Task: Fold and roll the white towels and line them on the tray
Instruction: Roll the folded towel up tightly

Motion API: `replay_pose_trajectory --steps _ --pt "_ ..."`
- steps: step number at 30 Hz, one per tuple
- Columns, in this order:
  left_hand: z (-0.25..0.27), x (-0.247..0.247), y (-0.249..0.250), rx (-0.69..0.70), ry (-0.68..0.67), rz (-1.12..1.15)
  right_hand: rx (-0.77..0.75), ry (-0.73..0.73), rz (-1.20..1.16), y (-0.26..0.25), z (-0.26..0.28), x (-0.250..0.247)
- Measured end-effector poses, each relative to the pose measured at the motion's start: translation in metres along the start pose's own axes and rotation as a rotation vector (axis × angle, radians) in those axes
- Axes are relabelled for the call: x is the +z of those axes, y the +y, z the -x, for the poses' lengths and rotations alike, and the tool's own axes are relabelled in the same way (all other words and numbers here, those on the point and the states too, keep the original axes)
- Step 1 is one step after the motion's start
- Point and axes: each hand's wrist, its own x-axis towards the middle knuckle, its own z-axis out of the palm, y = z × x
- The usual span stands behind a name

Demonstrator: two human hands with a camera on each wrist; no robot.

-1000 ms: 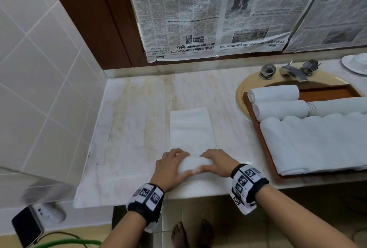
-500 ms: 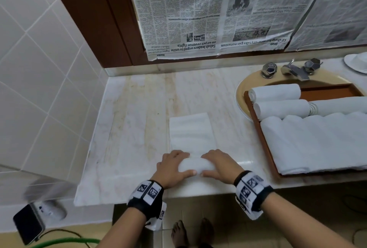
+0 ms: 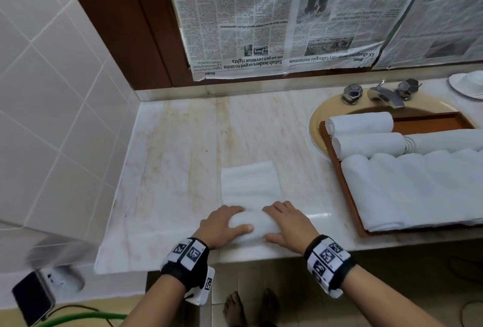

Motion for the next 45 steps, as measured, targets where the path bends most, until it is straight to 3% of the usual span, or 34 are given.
replay_pose_trajectory --steps 4,7,10,12,14,17,21,24,26,29,32,36,40,42,45 --pt "0.018 0.012 0.007 0.11 0.216 -0.251 0.07 -0.223 -0.273 0.006 -0.022 -0.028" --pt "0.019 0.015 0.002 0.099 0.204 -0.181 0.087 -0.307 -0.421 0.012 -0.024 -0.034" --pt "0.01 0.004 -0.001 0.069 0.099 -0.023 0.067 -0.103 -0.265 0.011 -0.01 -0.021" --pt "0.003 -0.007 0.002 0.067 0.023 0.091 -0.056 0.086 0.024 0.008 0.003 -0.009" --pt "-0.001 -0.012 0.005 0.071 -0.025 0.157 -0.139 0.141 0.151 0.003 0.01 -0.002" --pt "-0.003 -0.009 0.006 0.075 0.019 0.134 -0.08 0.05 0.057 0.005 0.0 -0.001" --pt "0.007 0.007 0.001 0.091 0.211 -0.103 0.019 -0.146 -0.369 0.015 -0.019 -0.027" --pt "0.009 0.009 -0.004 0.072 0.209 -0.071 0.057 -0.25 -0.452 0.02 -0.021 -0.034" --pt "0.004 0.001 -0.004 0.061 0.124 -0.039 0.072 -0.162 -0.384 0.017 -0.013 -0.026" --pt "-0.009 -0.015 -0.003 0.065 -0.021 0.037 -0.058 0.086 -0.012 0.008 0.008 -0.007" --pt "-0.016 -0.014 -0.005 0.055 0.011 0.041 -0.075 0.115 0.129 0.007 0.01 0.001" --pt "-0.006 0.001 0.0 0.155 0.249 0.082 0.014 -0.076 -0.045 0.015 -0.019 -0.019" --pt "-0.007 0.013 -0.006 0.178 0.31 0.111 0.089 -0.188 -0.233 0.017 -0.044 -0.04" --pt "-0.012 0.01 -0.006 0.147 0.3 0.14 0.094 -0.166 -0.297 0.02 -0.044 -0.039" --pt "-0.015 0.001 -0.003 0.101 0.259 0.192 0.043 0.029 -0.272 0.023 -0.029 -0.029"
